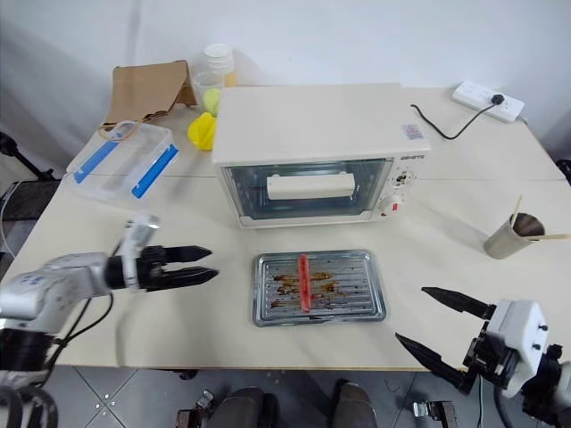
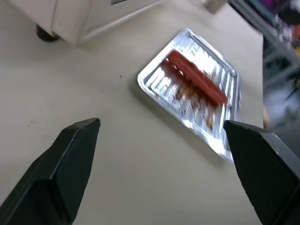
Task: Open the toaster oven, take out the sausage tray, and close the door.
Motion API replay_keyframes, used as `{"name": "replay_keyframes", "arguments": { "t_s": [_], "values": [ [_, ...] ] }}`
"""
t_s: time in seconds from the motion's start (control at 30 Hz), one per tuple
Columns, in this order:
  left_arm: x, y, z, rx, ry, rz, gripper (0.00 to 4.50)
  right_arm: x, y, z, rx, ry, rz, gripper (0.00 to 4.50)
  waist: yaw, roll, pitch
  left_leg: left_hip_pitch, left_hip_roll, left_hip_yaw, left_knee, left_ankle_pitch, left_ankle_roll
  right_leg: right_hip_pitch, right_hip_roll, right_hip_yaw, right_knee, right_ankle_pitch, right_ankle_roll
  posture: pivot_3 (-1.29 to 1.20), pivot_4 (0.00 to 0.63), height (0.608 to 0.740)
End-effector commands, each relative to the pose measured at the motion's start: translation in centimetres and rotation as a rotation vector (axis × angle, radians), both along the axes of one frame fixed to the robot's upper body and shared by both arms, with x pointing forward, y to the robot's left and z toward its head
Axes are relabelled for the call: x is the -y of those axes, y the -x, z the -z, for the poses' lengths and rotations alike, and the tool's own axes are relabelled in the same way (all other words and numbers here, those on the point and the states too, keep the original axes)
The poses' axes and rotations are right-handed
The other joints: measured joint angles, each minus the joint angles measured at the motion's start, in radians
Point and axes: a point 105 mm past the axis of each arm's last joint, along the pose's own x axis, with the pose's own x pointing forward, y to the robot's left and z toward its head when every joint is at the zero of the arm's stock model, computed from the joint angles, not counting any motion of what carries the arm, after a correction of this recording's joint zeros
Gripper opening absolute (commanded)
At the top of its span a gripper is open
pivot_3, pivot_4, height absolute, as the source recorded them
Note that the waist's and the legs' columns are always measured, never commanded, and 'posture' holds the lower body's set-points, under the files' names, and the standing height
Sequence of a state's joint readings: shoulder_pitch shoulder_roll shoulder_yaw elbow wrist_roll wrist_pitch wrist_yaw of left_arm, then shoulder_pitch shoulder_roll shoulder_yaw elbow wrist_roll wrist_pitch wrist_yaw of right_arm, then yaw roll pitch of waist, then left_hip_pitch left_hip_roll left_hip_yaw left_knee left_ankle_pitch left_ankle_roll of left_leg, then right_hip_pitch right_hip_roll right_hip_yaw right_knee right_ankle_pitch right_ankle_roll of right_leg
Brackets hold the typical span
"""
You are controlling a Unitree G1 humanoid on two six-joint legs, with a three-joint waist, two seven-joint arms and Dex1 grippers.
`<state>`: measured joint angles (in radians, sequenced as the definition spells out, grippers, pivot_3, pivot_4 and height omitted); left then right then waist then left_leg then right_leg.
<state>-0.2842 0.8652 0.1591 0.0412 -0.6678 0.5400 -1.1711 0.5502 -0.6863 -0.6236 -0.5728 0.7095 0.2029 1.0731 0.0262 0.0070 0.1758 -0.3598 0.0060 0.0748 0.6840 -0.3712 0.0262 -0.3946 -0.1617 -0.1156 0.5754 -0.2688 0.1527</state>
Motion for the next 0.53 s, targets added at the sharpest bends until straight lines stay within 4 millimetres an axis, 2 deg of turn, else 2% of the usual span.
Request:
{"name": "replay_keyframes", "arguments": {
  "t_s": [0.03,0.2,0.43,0.53],
  "values": [
    [-2.2,1.4,-1.3,0.244,-0.111,0.045,4.47,-0.2,0.2,-1.0,0.031,-0.009,-0.043,4.5,-0.001,0.0,0.0,0.0,0.001,0.0,0.0,0.0,0.0,0.0,0.0,-0.002,0.0,0.0,0.0,0.0,0.15,0.74],
    [-3.5,3.3,-0.9,0.298,-0.151,0.077,4.47,-1.2,0.2,-1.4,0.067,-0.021,-0.105,4.5,0.0,0.0,0.001,0.0,0.003,0.003,-0.001,-0.001,0.001,0.0,0.0,-0.006,0.0,0.0,0.0,0.0,0.15,0.74],
    [-4.2,4.1,0.4,0.309,-0.191,0.013,4.47,-2.7,0.3,-1.6,0.083,0.014,-0.235,4.5,-0.002,-0.001,0.002,0.003,0.006,0.006,-0.001,-0.001,0.001,0.0,0.0,-0.006,0.001,0.0,0.0,0.0,0.15,0.74],
    [-4.2,4.4,0.7,0.292,-0.177,-0.001,4.47,-2.6,-0.1,-1.4,0.09,0.021,-0.24,4.5,-0.002,-0.001,0.002,0.003,0.006,0.006,-0.001,-0.002,0.002,0.0,0.0,-0.006,0.001,0.0,0.0,0.0,0.15,0.74]
  ]
}}
